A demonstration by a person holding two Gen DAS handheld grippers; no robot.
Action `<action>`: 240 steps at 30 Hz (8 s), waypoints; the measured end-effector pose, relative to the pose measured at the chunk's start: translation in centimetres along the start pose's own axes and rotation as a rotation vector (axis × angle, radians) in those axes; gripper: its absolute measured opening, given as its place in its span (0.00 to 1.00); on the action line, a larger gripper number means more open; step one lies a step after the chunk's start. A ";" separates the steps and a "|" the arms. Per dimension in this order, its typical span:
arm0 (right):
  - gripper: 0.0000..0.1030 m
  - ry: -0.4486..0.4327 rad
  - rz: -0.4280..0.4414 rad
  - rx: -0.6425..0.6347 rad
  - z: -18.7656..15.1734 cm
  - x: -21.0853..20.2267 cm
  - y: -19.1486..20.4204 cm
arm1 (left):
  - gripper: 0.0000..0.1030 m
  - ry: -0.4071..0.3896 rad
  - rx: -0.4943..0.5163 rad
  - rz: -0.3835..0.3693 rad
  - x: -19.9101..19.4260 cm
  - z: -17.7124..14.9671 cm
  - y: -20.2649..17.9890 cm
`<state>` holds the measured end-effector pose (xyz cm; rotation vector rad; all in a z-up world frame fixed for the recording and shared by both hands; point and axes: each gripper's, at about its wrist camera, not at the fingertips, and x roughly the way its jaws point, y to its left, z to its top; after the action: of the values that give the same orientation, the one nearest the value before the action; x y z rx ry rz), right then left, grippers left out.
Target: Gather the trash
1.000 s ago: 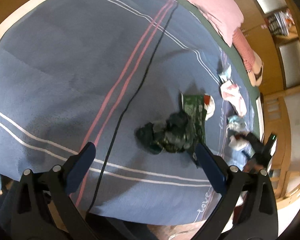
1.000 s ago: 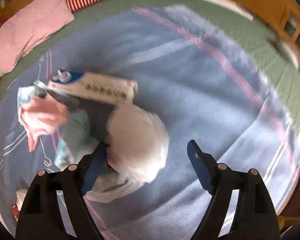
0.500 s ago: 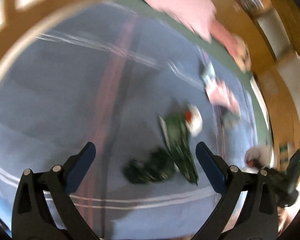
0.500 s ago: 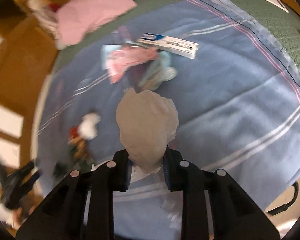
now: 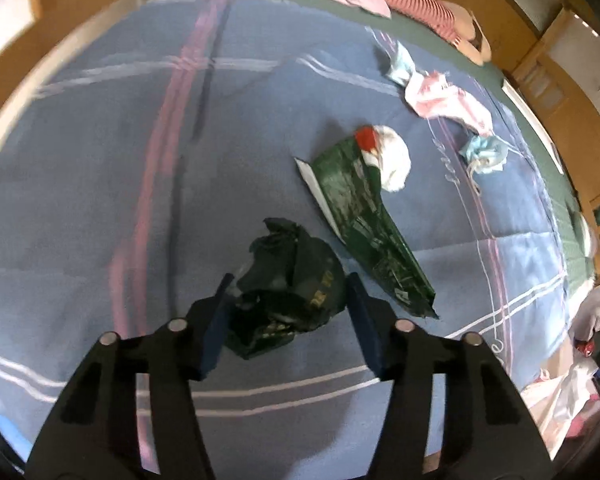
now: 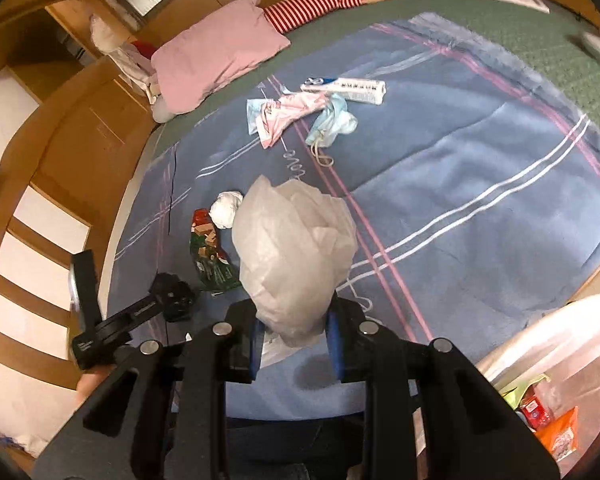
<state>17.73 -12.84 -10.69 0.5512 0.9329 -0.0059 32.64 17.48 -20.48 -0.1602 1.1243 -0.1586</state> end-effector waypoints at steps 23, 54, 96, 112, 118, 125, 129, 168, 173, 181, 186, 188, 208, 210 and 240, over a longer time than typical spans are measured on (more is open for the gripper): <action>0.29 -0.035 -0.344 -0.131 -4.0 -12.3 -4.3 | 0.52 -0.285 0.127 -0.190 -10.4 -2.1 -4.3; 0.81 -0.345 -0.315 0.097 -4.2 -21.4 -7.6 | 0.89 0.112 0.718 -0.900 -9.4 -20.1 -28.2; 0.81 -0.091 -0.308 -0.028 -6.6 3.0 5.6 | 0.93 -0.129 -0.182 -0.199 0.6 3.0 -0.4; 0.81 -0.060 -0.341 -0.057 -5.8 4.3 5.9 | 0.14 -0.072 -0.131 -0.062 -1.4 0.9 0.7; 0.81 -0.111 -0.271 0.107 -0.4 7.0 7.1 | 0.14 -0.209 -0.132 -0.061 -9.0 1.1 4.1; 0.83 -0.068 -0.439 -0.042 6.2 19.6 14.2 | 0.14 -0.234 -0.248 -0.055 -10.5 0.4 7.3; 0.83 -0.014 -0.524 -0.171 6.3 24.0 15.4 | 0.14 -0.242 -0.229 -0.081 -11.4 0.3 7.2; 0.23 -0.028 -0.397 -0.236 3.1 21.2 16.4 | 0.14 -0.200 -0.181 -0.066 -10.3 0.0 5.7; 0.23 -0.018 -0.400 -0.234 3.0 21.3 16.1 | 0.14 -0.219 -0.180 -0.078 -10.6 -0.1 5.7; 0.23 -0.016 -0.399 -0.234 3.0 21.3 16.2 | 0.14 -0.214 -0.176 -0.075 -10.5 -0.2 5.5; 0.23 -0.012 -0.400 -0.228 3.0 21.4 16.1 | 0.14 -0.209 -0.172 -0.073 -10.5 -0.2 5.4; 0.23 -0.011 -0.399 -0.223 3.0 21.4 16.0 | 0.14 -0.208 -0.171 -0.073 -10.5 -0.1 5.4; 0.23 -0.160 -0.261 -0.046 3.8 15.1 13.7 | 0.14 -0.209 -0.153 -0.094 -10.1 0.3 5.3; 0.23 -0.173 -0.204 -0.064 3.0 12.1 13.2 | 0.14 -0.211 -0.129 -0.121 -10.1 0.4 4.9; 0.79 -0.269 -0.413 0.247 -3.4 -18.4 -13.1 | 0.86 0.248 0.590 -0.865 -9.2 -15.7 -19.3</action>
<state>0.89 -26.79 -4.09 0.5601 0.7717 -0.5608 13.62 -0.27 -14.97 -0.0895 1.1449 -1.2926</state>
